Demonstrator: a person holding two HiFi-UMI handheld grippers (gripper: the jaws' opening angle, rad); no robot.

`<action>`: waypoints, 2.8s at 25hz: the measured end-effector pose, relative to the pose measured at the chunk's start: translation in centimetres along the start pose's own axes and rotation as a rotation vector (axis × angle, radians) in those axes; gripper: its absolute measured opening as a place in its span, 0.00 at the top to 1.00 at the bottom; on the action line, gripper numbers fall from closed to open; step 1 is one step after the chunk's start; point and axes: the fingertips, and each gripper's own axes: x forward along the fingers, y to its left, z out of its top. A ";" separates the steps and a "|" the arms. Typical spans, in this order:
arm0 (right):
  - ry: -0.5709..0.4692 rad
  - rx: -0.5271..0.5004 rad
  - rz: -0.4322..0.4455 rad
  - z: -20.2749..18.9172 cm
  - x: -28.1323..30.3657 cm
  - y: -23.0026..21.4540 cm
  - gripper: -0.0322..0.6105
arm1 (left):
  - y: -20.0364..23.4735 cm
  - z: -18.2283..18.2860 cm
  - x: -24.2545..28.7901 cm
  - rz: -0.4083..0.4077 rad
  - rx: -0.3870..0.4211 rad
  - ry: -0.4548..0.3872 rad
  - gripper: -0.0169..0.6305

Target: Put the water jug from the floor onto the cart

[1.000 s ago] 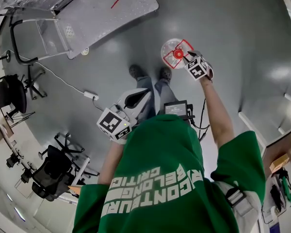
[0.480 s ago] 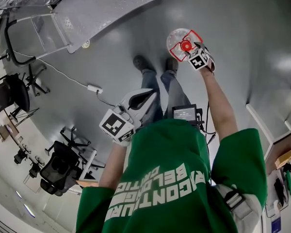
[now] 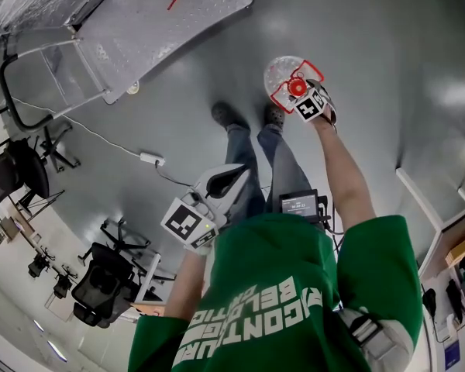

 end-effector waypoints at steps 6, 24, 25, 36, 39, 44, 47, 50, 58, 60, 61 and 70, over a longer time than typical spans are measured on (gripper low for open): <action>0.047 0.047 0.002 -0.8 1.9 -0.2 0.42 | 1.2 -0.2 -0.2 0.004 -0.026 0.017 0.96; 0.139 0.133 -0.080 -2.8 3.7 -2.0 0.48 | 2.6 0.1 0.7 -0.008 -0.058 0.049 0.96; 0.139 0.139 -0.083 -3.0 3.5 -2.0 0.47 | 2.6 0.2 0.7 -0.007 -0.055 0.049 0.96; 0.010 0.160 -0.114 0.6 -3.1 -2.5 0.48 | 2.4 2.0 0.0 -0.004 -0.013 0.005 0.96; -0.041 0.141 -0.130 2.3 -5.8 -3.1 0.48 | 2.4 2.8 0.3 -0.001 0.007 -0.025 0.96; -0.144 0.107 -0.167 4.4 -13.5 -3.6 0.48 | 0.2 4.9 -0.2 -0.005 0.055 -0.068 0.96; -0.228 0.095 -0.195 7.0 -18.0 -4.6 0.48 | -0.2 6.5 -0.5 -0.001 0.095 -0.106 0.96; -0.303 0.087 -0.215 9.3 -22.1 -4.8 0.48 | -0.3 7.7 -1.5 0.009 0.130 -0.136 0.96; -0.441 0.080 -0.225 14.1 -30.5 -4.8 0.48 | -1.4 11.1 -3.0 0.010 0.198 -0.231 0.96; -0.473 0.089 -0.229 14.8 -32.2 -4.7 0.48 | -1.8 11.2 -3.1 0.002 0.213 -0.248 0.96; -0.488 0.093 -0.233 15.1 -33.0 -4.6 0.48 | -2.1 11.3 -3.2 -0.002 0.219 -0.257 0.96; -0.580 0.061 -0.259 18.2 -37.2 -3.9 0.48 | -3.1 12.1 -3.9 -0.035 0.237 -0.311 0.96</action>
